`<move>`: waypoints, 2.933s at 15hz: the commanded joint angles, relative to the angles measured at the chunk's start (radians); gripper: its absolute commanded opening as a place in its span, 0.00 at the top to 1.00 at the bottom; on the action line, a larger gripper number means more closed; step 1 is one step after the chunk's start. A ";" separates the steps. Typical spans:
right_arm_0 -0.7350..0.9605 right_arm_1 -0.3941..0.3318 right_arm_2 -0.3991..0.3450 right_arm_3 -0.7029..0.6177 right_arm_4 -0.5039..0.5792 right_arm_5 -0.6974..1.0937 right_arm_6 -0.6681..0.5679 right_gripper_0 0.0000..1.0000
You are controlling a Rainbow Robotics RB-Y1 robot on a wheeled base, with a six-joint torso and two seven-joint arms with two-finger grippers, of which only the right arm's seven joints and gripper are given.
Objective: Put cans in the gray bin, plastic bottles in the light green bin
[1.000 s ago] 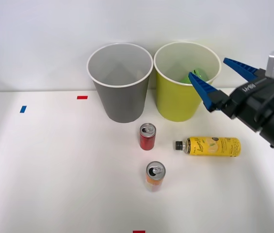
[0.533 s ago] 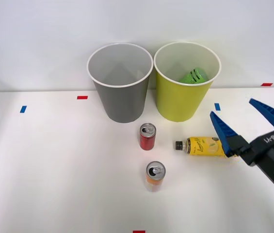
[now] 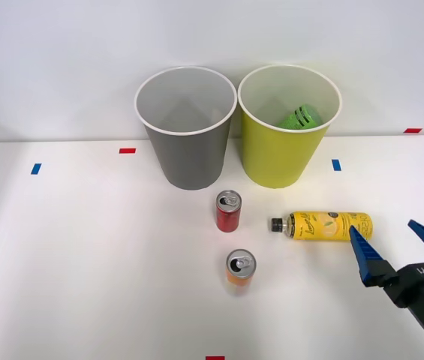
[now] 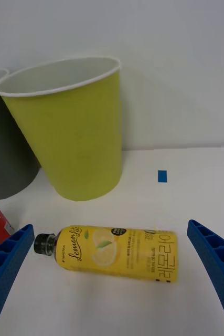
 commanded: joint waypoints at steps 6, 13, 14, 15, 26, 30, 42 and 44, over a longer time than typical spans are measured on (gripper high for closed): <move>0.101 0.117 0.037 0.009 0.077 0.000 0.071 0.00; 0.088 0.235 0.100 0.015 0.407 -0.020 -0.073 0.00; 0.088 0.229 0.118 0.015 0.453 -0.038 -0.127 0.00; 0.092 0.220 0.143 0.018 0.505 -0.063 -0.195 0.00; 0.128 0.053 0.296 0.356 0.770 -0.731 -0.342 0.00; 0.198 0.012 0.316 0.357 0.671 -0.793 -0.182 0.00; 0.158 -0.053 0.456 0.544 0.691 -1.032 -0.259 0.00; 0.158 -0.053 0.450 0.546 0.692 -1.035 -0.261 0.00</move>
